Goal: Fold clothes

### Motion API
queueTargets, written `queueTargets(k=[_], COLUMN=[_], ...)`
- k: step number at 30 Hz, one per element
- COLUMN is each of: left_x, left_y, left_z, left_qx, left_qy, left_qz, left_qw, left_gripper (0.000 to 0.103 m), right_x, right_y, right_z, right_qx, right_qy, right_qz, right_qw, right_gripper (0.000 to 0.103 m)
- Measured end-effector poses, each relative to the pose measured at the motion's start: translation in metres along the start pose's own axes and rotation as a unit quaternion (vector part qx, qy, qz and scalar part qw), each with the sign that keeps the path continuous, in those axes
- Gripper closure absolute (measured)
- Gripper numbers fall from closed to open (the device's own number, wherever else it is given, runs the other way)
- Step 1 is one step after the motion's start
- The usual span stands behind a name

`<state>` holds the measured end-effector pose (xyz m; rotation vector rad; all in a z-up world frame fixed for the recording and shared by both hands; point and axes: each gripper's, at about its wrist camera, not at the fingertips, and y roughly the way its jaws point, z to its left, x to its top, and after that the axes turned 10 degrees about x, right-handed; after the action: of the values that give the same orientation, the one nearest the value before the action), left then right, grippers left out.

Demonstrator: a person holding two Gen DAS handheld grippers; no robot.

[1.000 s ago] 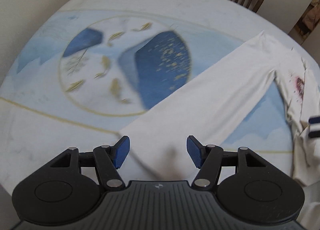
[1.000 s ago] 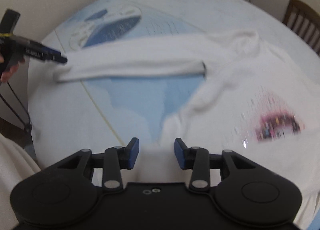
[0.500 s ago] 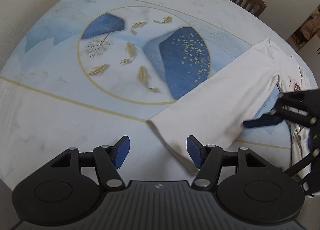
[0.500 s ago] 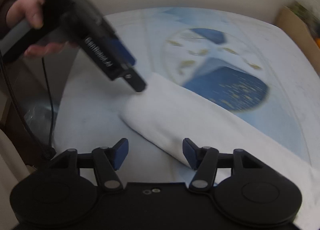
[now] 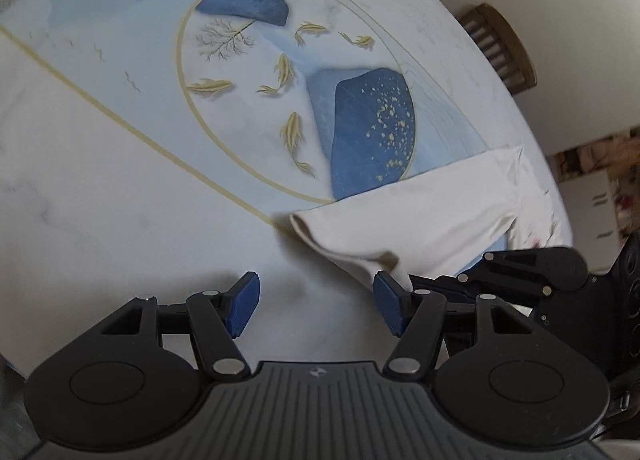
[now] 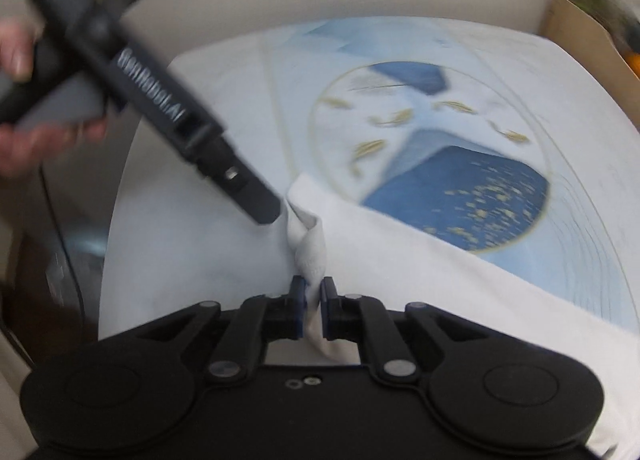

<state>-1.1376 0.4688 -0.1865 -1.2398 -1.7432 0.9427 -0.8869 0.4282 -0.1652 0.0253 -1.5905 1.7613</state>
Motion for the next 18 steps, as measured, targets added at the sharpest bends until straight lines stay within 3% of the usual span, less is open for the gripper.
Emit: queueTargets(k=[5,8,10,18], left_x=[0.014,0.02,0.023,0.028], left_y=[0.014,0.02,0.026,0.048], left_z=[-0.003,-0.01,-0.014,-0.034], left_qx=[-0.067,-0.069,-0.065,-0.049], left_qy=[-0.078,-0.102,-0.107,-0.109], left_qz=[0.023,0.023,0.03,0.05], left_qw=[0.9944,0.9922,0.9917,0.9916], left_gripper=[0.038,0.037,0.03,0.033], right_x=[-0.001,-0.003,-0.005,-0.005], right_y=[-0.012,-0.01,-0.012,-0.022], right_z=[-0.015,-0.013,-0.012,-0.005], right_qx=[0.002,0.0,0.006,0.02], right_qy=[0.04,0.04,0.045,0.035], right_qz=[-0.018,-0.016,-0.022,-0.039], right_qw=[0.999,0.999,0.999,0.998], right_gripper=[0.0,0.0,0.0,0.0])
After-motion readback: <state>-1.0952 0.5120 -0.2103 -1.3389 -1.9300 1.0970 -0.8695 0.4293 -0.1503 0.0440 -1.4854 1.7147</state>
